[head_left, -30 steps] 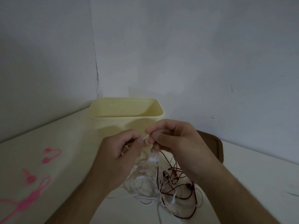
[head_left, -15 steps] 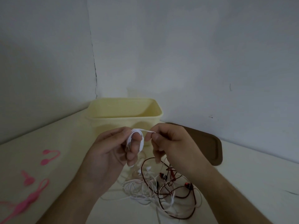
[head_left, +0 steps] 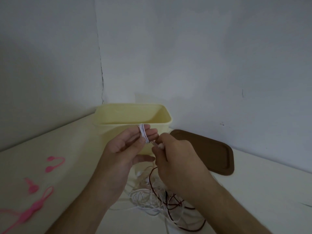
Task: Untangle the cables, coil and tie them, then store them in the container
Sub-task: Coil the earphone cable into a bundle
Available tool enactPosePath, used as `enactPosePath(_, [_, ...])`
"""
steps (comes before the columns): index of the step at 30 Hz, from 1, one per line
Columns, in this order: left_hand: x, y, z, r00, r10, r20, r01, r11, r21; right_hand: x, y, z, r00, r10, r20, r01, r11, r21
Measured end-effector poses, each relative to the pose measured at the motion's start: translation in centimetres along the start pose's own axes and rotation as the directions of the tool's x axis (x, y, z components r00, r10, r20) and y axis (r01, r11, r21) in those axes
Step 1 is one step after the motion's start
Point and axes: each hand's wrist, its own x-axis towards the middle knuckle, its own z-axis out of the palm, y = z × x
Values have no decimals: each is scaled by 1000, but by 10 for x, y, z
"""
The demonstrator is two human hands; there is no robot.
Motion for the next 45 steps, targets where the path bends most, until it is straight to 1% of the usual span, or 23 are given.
enactPosePath(2, [0, -1, -1, 1000, 5, 29, -5, 1000, 1, -3, -4, 1, 998, 12, -64, -7, 997, 75])
enactPosePath(4, [-1, -3, -1, 997, 12, 70, -15, 999, 37, -5, -6, 2, 993, 1, -114, 13, 993, 114])
enactPosePath(8, [-2, -11, 2, 986, 83, 144, -109, 978, 179, -6, -5, 5, 982, -64, -180, 78, 995, 69])
enactPosePath(10, [-2, -14, 4, 980, 102, 174, -141, 963, 230, -5, -5, 5, 974, -68, -218, 81, 995, 52])
enactPosePath(12, [-2, -15, 5, 981, 105, 161, -140, 964, 225, -6, -6, 3, 980, -48, -195, 66, 994, 84])
enactPosePath(14, [0, -16, 4, 982, 101, 159, -131, 973, 190, -5, -5, -2, 991, -46, -124, 59, 993, 99])
enactPosePath(18, [3, -15, -3, 991, 108, 82, -122, 971, 207, -1, 0, -13, 991, -133, 7, 132, 989, 69])
enactPosePath(20, [3, -14, -3, 991, 99, 90, -115, 976, 187, 0, 2, -14, 986, -170, 2, 169, 984, 63])
enactPosePath(22, [1, -12, -2, 990, 79, 116, -98, 981, 169, 0, 3, -13, 973, -220, -66, 223, 975, 27])
enactPosePath(24, [-1, -10, -1, 986, 67, 150, -90, 984, 155, -1, 2, -14, 964, -237, -119, 235, 972, -25])
enactPosePath(26, [-1, -9, -1, 985, 46, 165, -66, 991, 113, 0, 2, -17, 974, -164, -158, 174, 984, 47])
enactPosePath(28, [0, -8, -1, 984, 13, 178, -24, 998, 61, 1, 4, -20, 985, -17, -174, 48, 983, 176])
enactPosePath(29, [0, -8, -2, 981, -3, 192, -4, 999, 36, 4, 6, -20, 985, 70, -160, -27, 965, 260])
enactPosePath(30, [0, -9, -1, 979, -14, 203, 12, 1000, 11, 6, 7, -21, 983, 147, -110, -99, 928, 359])
enactPosePath(31, [0, -9, -1, 978, -26, 206, 29, 999, -14, 7, 9, -23, 981, 193, -21, -162, 874, 459])
enactPosePath(33, [-1, -9, -1, 978, -45, 205, 58, 997, -54, 8, 13, -24, 970, 184, 160, -244, 719, 650])
enactPosePath(34, [-1, -8, -2, 976, -49, 213, 66, 995, -73, 8, 13, -25, 965, 153, 213, -261, 657, 708])
enactPosePath(35, [-1, -7, -3, 973, -53, 225, 74, 993, -88, 7, 13, -26, 965, 130, 228, -258, 632, 731])
enactPosePath(41, [0, -3, -8, 951, -39, 306, 70, 993, -91, 6, 15, -27, 967, 95, 235, -239, 645, 726])
enactPosePath(45, [1, 0, -10, 927, -34, 373, 84, 989, -121, 6, 10, -23, 976, 54, 212, -194, 660, 726])
